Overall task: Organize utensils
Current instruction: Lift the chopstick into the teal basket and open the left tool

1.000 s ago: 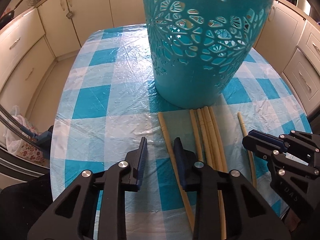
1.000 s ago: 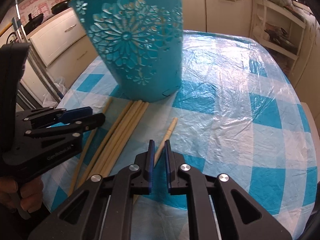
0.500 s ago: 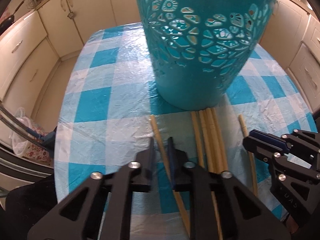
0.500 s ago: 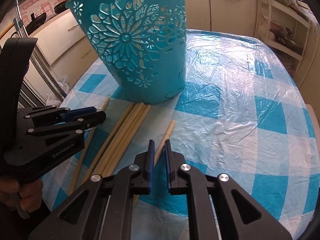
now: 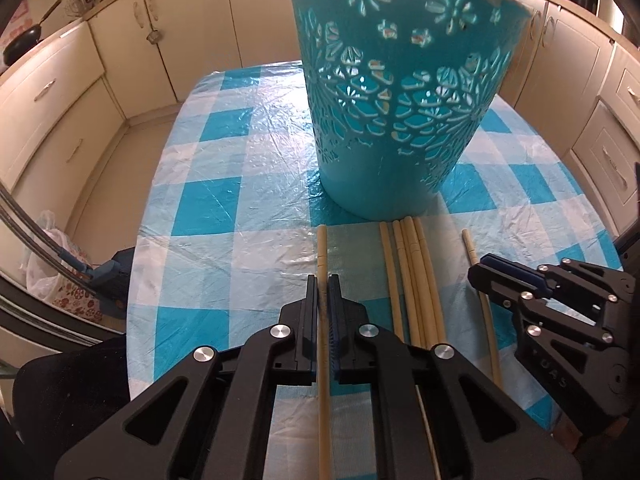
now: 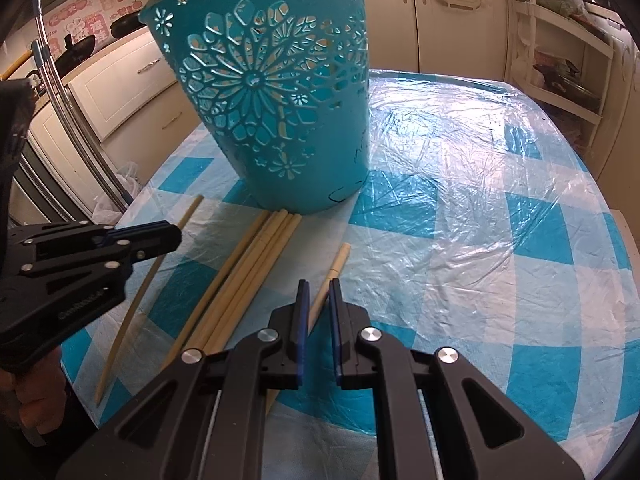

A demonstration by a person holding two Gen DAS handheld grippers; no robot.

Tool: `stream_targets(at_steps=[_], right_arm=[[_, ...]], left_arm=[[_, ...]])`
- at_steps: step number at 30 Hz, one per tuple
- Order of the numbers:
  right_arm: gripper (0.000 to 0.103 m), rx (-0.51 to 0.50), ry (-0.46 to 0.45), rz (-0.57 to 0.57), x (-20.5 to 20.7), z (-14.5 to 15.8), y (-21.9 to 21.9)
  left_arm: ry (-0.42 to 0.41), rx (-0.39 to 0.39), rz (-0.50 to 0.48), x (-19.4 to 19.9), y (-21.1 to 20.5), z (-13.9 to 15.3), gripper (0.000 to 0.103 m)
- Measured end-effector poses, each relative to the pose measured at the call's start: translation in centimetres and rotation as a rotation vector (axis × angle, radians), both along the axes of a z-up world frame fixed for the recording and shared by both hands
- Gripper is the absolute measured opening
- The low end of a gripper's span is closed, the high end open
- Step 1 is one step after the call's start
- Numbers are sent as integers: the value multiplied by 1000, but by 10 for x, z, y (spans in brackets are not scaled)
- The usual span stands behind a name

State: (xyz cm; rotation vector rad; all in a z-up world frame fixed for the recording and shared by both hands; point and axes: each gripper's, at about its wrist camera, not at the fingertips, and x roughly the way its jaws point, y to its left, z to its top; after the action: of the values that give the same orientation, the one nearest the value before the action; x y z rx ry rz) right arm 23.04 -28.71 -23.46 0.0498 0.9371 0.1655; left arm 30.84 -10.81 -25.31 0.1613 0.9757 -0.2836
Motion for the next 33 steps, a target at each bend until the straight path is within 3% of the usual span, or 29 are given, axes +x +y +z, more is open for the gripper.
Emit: stream_targets(at_steps=[5,20,33], right_arm=[[11,-4,-5,-2,-2,-1,2],[11,-12,-12,-5,-7,-1,7],[11,3,-12,-7,-5,0,2]], left_arm=[[-42,-86,-8,-12,17,25,5],[-250,-314,-1,-33,52,141,5],[-539,-438,101,18,14,223,5]])
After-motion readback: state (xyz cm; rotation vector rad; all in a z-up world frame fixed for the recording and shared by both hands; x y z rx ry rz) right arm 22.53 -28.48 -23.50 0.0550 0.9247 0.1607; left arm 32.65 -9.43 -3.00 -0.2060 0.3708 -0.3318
